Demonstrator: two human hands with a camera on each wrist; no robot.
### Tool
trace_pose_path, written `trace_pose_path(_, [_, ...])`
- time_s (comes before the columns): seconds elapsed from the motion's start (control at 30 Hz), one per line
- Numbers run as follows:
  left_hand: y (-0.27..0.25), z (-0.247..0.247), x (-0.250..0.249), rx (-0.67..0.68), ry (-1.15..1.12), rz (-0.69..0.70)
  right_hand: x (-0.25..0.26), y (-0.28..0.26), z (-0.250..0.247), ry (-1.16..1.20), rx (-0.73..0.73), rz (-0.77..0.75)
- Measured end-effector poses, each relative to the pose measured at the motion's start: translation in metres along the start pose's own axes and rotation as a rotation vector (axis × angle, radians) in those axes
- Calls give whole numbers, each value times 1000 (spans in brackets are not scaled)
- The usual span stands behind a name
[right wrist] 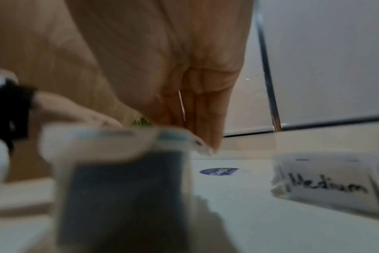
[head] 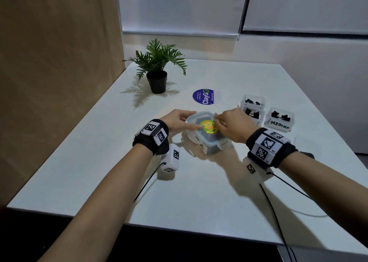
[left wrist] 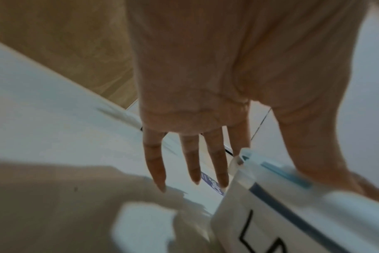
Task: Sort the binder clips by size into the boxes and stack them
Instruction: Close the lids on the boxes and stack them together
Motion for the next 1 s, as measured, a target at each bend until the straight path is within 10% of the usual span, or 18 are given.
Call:
trace_pose_path(0.33, [-14,-12,-8,-153,590,51,12,-7,0,215,253,97])
trace_pose_path(0.47, [-10,-15,-31,-16,803,97,13,-4,0,268,300,74])
trace_pose_path(0.67, [6,-13,-45,199,861,50,10,2,-12,289,378,41])
trace_pose_path(1.0, [6,-6,-35,24,768,201,11,9,-4,287,308,16])
Point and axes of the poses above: each hand's wrist, its own y-axis towards the middle knuckle, its own z-axis out of the palm, x = y × z, the point moved 2 cm from there along y, towards the middle knuckle, and after that the axes turned 10 degrees about y, right-handed, at the moved point
